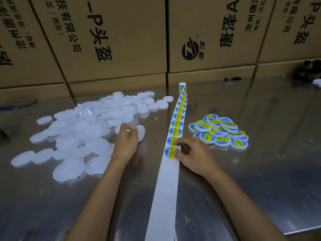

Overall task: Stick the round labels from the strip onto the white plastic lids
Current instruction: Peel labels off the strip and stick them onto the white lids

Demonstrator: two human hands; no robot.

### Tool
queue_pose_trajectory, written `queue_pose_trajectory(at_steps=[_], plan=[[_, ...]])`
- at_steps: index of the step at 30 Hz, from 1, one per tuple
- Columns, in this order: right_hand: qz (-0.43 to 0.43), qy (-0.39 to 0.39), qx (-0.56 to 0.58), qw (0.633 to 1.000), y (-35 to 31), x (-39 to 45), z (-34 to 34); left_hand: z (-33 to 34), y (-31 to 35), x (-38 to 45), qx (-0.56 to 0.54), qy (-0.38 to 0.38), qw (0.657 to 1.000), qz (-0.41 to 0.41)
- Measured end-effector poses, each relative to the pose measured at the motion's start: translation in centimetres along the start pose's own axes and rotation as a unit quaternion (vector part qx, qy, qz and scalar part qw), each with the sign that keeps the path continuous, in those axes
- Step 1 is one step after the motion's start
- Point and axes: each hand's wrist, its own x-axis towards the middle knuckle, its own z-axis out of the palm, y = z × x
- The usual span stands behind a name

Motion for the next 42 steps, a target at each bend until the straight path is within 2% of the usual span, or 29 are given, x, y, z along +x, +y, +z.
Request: queue_pose_trajectory(at_steps=[1, 3, 5, 7, 11, 17, 20, 23, 28, 36, 42], plan=[[0.008, 0.002, 0.004, 1.000, 0.0, 0.0, 0.0, -0.1, 0.3, 0.0, -0.105, -0.016, 0.992, -0.068], [0.012, 0.003, 0.010, 1.000, -0.1, 0.1, 0.0, -0.4, 0.6, -0.1, -0.315, -0.088, 0.929, -0.174], [0.010, 0.003, 0.014, 1.000, -0.1, 0.2, 0.0, -0.8, 0.7, -0.3, -0.408, -0.133, 0.874, -0.226], [0.005, 0.006, 0.013, 1.000, -0.2, 0.2, 0.0, -0.7, 0.8, -0.4, -0.432, -0.150, 0.856, -0.240], [-0.002, 0.010, 0.006, 1.000, -0.2, 0.1, 0.1, 0.1, 0.8, -0.7, -0.412, -0.174, 0.868, -0.216], [-0.018, -0.008, -0.022, 1.000, -0.1, -0.1, 0.2, 1.8, 0.7, -1.3, -0.281, -0.169, 0.934, -0.139], [-0.024, -0.011, -0.033, 0.999, -0.1, 0.0, 0.3, 2.9, 0.8, -1.8, -0.223, -0.156, 0.960, -0.065], [-0.028, -0.003, -0.024, 0.999, -0.1, 0.0, 0.4, 3.7, 1.1, -2.3, -0.210, -0.169, 0.963, -0.004], [-0.036, 0.000, -0.020, 0.999, 0.0, -0.1, 0.4, 4.4, 1.1, -3.1, -0.170, -0.213, 0.961, 0.047], [-0.011, 0.010, -0.015, 1.000, -0.4, 0.1, 0.6, 4.4, 1.3, -3.1, -0.154, -0.215, 0.963, 0.045], [-0.032, 0.014, 0.000, 0.999, -1.0, -0.4, 0.2, 4.4, 1.3, -3.1, -0.156, -0.217, 0.963, 0.028]])
